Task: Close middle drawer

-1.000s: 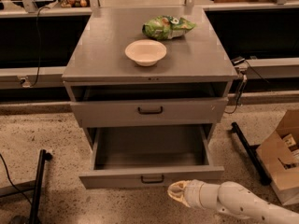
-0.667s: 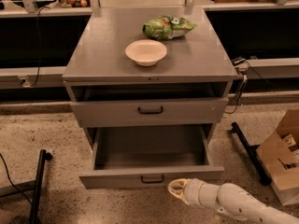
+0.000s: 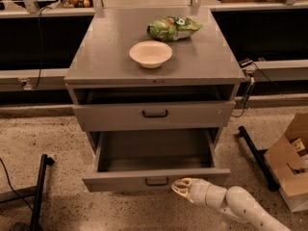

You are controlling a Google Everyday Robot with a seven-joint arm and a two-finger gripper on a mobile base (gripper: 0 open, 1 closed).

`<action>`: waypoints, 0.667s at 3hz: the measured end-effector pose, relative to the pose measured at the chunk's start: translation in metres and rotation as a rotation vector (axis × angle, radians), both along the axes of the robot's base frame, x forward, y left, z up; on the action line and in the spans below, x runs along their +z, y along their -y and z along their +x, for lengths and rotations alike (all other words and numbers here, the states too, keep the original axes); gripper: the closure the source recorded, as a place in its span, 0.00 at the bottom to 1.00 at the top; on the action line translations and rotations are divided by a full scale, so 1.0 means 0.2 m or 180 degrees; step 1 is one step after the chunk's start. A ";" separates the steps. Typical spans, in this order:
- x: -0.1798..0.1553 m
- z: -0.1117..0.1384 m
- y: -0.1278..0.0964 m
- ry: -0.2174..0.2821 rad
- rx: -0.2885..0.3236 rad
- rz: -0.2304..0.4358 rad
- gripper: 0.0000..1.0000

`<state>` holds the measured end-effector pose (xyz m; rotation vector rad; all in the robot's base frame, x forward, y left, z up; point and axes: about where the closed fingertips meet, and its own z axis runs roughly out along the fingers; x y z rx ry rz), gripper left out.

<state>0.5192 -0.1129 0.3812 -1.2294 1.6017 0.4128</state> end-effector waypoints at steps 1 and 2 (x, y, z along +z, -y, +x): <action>-0.04 0.05 0.06 0.0121 0.0107 0.0029 1.00; -0.12 0.09 0.02 0.0020 0.0066 -0.0077 1.00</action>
Offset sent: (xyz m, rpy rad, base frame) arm 0.0302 0.0008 -0.0425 -0.0695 0.0293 -0.0099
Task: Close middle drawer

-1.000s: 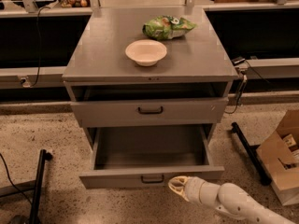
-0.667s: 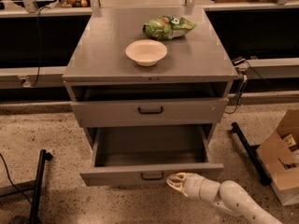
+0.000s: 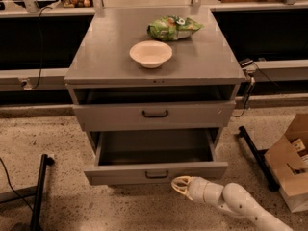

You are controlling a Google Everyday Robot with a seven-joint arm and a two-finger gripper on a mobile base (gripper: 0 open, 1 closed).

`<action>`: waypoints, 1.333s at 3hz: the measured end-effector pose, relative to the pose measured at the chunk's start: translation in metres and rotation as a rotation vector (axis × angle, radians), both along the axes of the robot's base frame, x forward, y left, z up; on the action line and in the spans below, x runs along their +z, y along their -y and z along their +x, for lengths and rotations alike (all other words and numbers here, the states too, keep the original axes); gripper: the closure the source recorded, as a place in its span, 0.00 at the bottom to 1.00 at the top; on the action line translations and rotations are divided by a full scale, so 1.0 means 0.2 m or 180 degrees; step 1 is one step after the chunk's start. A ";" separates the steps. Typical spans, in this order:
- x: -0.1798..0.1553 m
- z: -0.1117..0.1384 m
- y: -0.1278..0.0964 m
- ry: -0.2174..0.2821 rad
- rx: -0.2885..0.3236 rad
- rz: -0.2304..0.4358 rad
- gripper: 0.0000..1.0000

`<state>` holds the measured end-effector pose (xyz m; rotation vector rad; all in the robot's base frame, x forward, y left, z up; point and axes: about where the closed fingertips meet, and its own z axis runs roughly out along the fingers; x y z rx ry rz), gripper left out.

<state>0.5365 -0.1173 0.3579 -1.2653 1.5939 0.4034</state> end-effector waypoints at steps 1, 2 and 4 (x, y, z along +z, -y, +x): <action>-0.06 0.12 0.00 0.0006 -0.0106 -0.0083 1.00; -0.07 0.28 0.05 0.0106 -0.0230 -0.0049 1.00; 0.00 0.50 0.18 0.0333 -0.0466 0.0111 1.00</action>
Offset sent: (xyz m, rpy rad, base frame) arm 0.0971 -0.0290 -0.0159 -0.0067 -0.0793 -0.1283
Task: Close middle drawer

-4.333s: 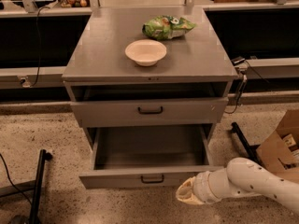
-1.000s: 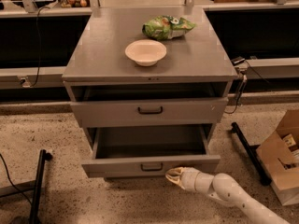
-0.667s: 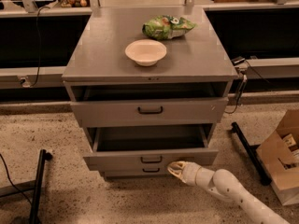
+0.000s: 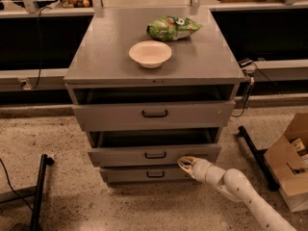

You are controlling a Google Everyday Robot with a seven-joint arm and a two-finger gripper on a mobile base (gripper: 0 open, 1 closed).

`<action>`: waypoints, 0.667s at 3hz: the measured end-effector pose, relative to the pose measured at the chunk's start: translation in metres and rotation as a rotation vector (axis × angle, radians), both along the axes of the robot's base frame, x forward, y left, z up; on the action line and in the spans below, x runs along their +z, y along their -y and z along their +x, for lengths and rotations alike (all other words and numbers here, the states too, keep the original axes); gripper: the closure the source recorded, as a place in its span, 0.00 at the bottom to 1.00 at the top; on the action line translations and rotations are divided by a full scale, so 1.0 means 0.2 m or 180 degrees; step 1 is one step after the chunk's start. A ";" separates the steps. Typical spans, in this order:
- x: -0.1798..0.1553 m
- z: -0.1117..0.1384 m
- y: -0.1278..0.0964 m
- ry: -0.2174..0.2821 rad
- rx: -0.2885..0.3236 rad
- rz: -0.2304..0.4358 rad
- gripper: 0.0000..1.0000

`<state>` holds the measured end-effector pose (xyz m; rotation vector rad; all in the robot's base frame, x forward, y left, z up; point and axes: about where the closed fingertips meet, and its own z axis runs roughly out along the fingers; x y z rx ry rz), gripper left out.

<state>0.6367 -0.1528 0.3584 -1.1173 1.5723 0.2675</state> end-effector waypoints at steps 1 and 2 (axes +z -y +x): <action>0.04 0.08 0.07 0.0043 -0.0080 0.0054 1.00; 0.08 0.13 0.15 0.0087 -0.0192 0.0151 1.00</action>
Offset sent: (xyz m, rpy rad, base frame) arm 0.0384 -0.0575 0.0251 0.0859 -0.0478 -0.1163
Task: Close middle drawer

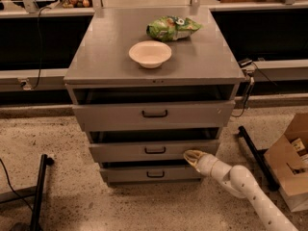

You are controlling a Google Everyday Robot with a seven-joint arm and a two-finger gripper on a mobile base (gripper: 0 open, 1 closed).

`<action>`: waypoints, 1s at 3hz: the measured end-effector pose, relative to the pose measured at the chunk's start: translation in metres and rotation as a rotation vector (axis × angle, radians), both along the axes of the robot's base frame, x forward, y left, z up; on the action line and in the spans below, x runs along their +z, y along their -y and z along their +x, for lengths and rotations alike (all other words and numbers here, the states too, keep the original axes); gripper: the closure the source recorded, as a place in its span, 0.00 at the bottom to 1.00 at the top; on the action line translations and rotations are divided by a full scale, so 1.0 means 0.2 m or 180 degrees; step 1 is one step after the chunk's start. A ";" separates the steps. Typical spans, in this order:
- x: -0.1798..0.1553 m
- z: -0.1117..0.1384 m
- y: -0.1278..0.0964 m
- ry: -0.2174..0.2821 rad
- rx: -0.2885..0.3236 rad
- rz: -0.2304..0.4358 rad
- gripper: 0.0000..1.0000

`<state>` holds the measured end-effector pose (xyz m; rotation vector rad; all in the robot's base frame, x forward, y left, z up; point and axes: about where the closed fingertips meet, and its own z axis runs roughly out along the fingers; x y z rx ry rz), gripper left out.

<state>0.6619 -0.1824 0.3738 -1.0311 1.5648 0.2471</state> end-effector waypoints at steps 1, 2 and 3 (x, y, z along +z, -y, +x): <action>0.01 0.03 0.07 0.0026 -0.0118 0.0098 1.00; 0.02 0.04 0.10 0.0030 -0.0206 0.0206 1.00; 0.04 -0.04 0.15 0.0019 -0.0321 0.0011 1.00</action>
Offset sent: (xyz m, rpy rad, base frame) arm 0.0083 -0.0353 0.0063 0.1033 -0.0113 -0.1071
